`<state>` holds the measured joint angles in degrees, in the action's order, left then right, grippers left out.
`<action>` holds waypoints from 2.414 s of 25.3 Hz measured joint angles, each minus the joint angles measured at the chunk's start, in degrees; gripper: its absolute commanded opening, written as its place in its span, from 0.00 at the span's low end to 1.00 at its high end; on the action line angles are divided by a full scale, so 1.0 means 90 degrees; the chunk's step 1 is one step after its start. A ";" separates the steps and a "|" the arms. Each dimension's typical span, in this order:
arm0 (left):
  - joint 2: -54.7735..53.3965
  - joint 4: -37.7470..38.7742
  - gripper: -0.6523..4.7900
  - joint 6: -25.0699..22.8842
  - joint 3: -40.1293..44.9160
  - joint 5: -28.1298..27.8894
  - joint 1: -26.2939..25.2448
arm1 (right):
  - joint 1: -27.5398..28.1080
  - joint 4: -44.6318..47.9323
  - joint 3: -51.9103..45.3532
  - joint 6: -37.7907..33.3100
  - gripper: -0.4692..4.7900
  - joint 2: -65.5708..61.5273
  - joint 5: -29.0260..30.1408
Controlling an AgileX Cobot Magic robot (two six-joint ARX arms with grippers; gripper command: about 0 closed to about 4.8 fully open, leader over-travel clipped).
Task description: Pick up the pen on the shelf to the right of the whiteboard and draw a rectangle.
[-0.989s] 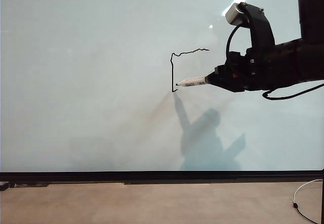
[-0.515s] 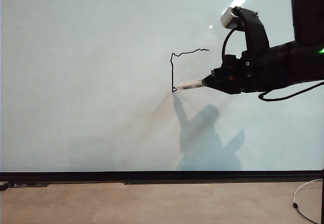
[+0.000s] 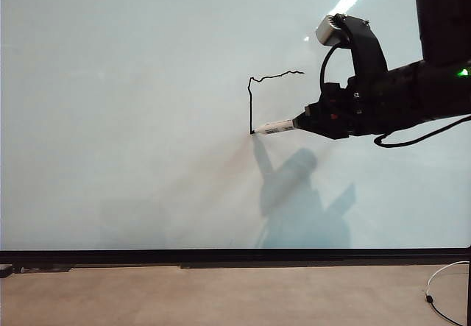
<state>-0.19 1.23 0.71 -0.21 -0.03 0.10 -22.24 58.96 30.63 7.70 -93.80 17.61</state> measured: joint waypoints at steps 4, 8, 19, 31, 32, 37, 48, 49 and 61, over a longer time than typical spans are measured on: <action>0.0000 0.0002 0.11 0.0000 0.0000 0.0000 0.0000 | 0.0000 -0.0066 0.0049 0.0039 0.08 0.0000 0.0002; 0.0000 0.0000 0.11 -0.0002 0.0000 0.0000 0.0000 | 0.0000 -0.0138 0.0075 0.0080 0.08 0.0000 -0.0005; 0.0000 0.0002 0.11 -0.0002 0.0000 0.0000 0.0000 | -0.0005 -0.0151 0.0073 0.0085 0.08 0.0000 -0.0160; 0.0000 0.0002 0.11 0.0000 0.0000 0.0000 0.0000 | 0.0027 0.0243 -0.0168 -0.0034 0.08 0.0027 -0.0364; 0.0002 0.0002 0.11 0.0000 0.0000 0.0000 0.0000 | 0.0029 0.0282 -0.0189 -0.0039 0.08 0.0027 -0.0384; 0.0002 0.0000 0.11 -0.0002 0.0000 0.0000 0.0000 | 0.0046 0.0352 -0.0299 -0.0041 0.08 0.0090 -0.0512; 0.0005 0.0002 0.11 -0.0002 0.0000 0.0000 0.0000 | 0.0296 0.0367 -0.0534 -0.0046 0.08 0.0323 -0.0595; 0.0005 0.0002 0.11 -0.0002 0.0000 0.0002 0.0000 | 0.0333 0.0367 -0.0549 -0.0044 0.08 0.0328 -0.0578; 0.0005 0.0002 0.11 0.0000 0.0000 0.0000 0.0000 | 0.0532 0.0403 -0.0687 -0.0044 0.08 0.0444 -0.0576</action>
<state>-0.14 1.26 0.71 -0.21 -0.03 0.10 -17.45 62.59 24.45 7.31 -89.80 12.43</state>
